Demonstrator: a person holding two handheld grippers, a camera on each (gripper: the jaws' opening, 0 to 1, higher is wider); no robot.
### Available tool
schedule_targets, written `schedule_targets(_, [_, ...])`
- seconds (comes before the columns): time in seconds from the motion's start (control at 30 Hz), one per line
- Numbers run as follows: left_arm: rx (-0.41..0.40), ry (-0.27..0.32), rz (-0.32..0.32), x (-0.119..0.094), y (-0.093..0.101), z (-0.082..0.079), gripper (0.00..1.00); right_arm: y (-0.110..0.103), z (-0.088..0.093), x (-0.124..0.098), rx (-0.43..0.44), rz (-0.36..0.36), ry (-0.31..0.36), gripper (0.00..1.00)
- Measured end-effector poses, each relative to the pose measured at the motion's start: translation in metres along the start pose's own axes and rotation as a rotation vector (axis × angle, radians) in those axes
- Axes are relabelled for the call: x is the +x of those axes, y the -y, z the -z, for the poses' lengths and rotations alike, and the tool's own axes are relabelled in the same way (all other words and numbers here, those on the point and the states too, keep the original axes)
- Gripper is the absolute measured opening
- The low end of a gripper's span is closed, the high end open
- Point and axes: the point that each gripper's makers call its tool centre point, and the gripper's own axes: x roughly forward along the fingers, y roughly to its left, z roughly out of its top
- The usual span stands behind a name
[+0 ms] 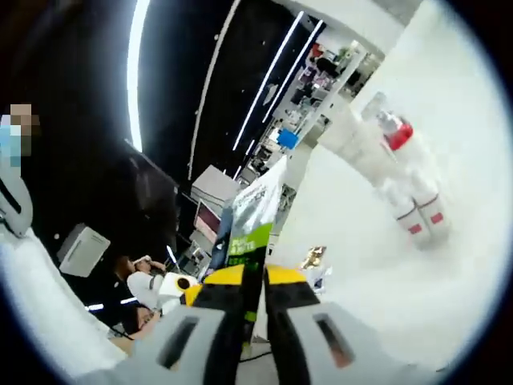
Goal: Arrange the skincare products in the storage area until every visible bottle or jar stands upright without overlapping.
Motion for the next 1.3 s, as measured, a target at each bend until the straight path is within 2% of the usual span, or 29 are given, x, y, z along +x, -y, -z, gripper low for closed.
schedule_targets(0.1, [-0.009,0.007,-0.005,0.0,-0.002,-0.001,0.0,0.001,0.001,0.002,-0.04,0.007,-0.006,0.11])
schedule_targets(0.2, [-0.011,0.008,-0.006,0.0,-0.004,-0.002,0.0,0.005,-0.003,0.002,-0.179,0.035,0.002,0.13])
schedule_targets(0.3, [-0.019,0.007,-0.013,0.0,-0.007,-0.005,0.0,0.005,-0.002,0.002,-0.18,0.033,-0.016,0.15])
schedule_targets(0.43, [-0.019,0.003,-0.032,0.002,-0.013,-0.009,0.0,0.008,-0.003,0.003,-0.185,0.039,-0.018,0.24])
schedule_targets(0.63, [-0.038,0.005,-0.062,0.007,-0.025,-0.012,0.0,0.014,-0.001,0.001,-0.2,0.057,-0.031,0.31])
schedule_targets(0.73, [-0.029,-0.017,-0.089,0.011,-0.032,-0.009,0.0,0.019,-0.001,-0.002,-0.211,0.077,-0.039,0.35])
schedule_targets(0.8, [0.007,-0.047,-0.125,0.013,-0.041,-0.005,0.0,0.021,0.0,-0.003,-0.218,0.084,-0.043,0.37])
schedule_targets(0.93, [0.018,-0.08,-0.141,0.017,-0.049,0.001,0.0,0.023,0.001,-0.006,-0.238,0.099,-0.057,0.43])
schedule_targets(1.3, [-0.031,-0.048,-0.188,0.023,-0.075,-0.005,0.0,0.034,0.007,-0.012,-0.303,0.147,-0.101,0.59])
